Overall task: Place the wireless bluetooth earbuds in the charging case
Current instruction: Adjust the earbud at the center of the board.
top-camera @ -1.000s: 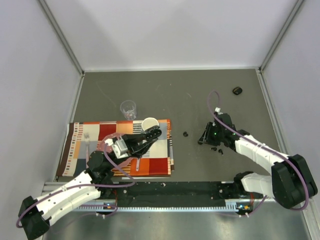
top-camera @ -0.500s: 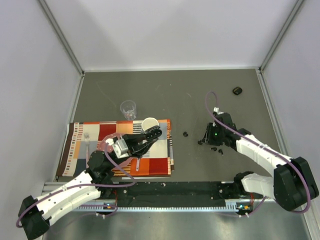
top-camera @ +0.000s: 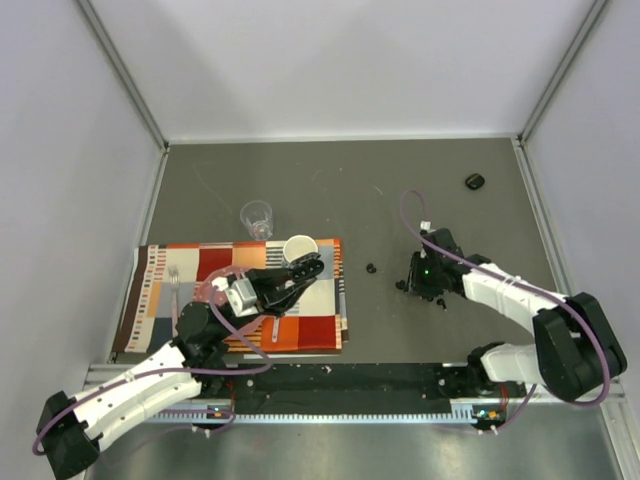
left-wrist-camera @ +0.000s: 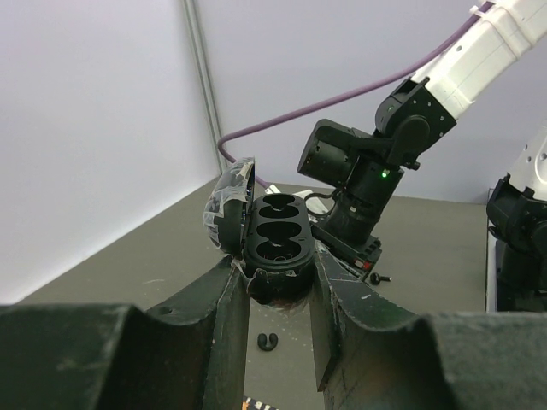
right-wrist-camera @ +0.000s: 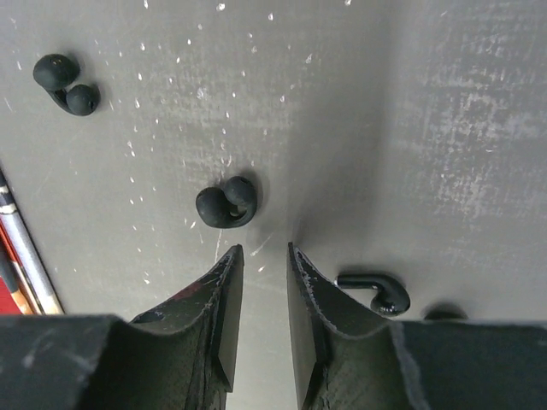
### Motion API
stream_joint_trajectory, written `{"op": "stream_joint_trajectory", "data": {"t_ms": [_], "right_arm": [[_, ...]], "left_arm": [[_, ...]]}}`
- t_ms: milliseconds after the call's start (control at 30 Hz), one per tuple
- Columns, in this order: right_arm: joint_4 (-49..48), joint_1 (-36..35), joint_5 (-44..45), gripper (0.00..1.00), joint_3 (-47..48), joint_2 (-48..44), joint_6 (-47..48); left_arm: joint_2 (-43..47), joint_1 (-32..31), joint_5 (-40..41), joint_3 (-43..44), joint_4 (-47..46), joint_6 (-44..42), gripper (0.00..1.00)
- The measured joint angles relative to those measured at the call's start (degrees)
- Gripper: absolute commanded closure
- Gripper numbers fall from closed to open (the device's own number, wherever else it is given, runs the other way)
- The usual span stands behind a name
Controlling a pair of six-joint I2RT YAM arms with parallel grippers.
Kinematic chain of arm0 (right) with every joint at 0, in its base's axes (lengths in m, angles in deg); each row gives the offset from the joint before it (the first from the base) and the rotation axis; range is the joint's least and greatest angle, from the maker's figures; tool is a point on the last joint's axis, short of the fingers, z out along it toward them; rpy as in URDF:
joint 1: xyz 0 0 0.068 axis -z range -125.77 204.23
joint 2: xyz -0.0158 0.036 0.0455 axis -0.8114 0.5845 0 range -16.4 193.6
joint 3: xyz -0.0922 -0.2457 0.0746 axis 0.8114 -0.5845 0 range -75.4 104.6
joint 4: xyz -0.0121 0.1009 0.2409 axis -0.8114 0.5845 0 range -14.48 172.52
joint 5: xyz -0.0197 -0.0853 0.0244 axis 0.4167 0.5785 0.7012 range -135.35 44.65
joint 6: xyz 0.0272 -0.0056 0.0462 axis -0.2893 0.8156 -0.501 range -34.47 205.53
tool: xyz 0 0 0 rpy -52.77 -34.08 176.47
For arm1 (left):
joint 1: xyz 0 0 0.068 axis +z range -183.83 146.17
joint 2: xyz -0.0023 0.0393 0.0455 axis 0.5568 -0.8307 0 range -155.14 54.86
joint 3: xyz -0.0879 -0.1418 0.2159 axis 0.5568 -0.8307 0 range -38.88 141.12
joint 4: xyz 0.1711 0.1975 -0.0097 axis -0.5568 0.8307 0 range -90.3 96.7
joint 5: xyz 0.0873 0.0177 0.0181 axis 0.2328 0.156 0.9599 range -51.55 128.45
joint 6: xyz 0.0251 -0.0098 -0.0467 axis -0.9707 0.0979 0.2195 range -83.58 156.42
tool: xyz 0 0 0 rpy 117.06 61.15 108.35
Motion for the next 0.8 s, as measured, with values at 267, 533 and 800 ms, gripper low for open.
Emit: {"op": "stream_joint_trajectory", "data": {"t_ms": [267, 533, 800], "right_arm": [[-3.2, 0.0, -0.3, 0.78, 0.0, 2.2, -6.9], [-7.1, 0.5, -1.7, 0.8, -0.1, 3.0, -11.6], [-10.1, 1.5, -3.5, 0.8, -0.1, 3.1, -13.6]], "left_arm": [[0.9, 0.0, 0.4, -0.5, 0.5, -0.1, 1.0], [1.6, 0.0, 0.6, -0.5, 1.0, -0.5, 1.0], [1.6, 0.0, 0.8, -0.5, 1.1, -0.5, 1.0]]}}
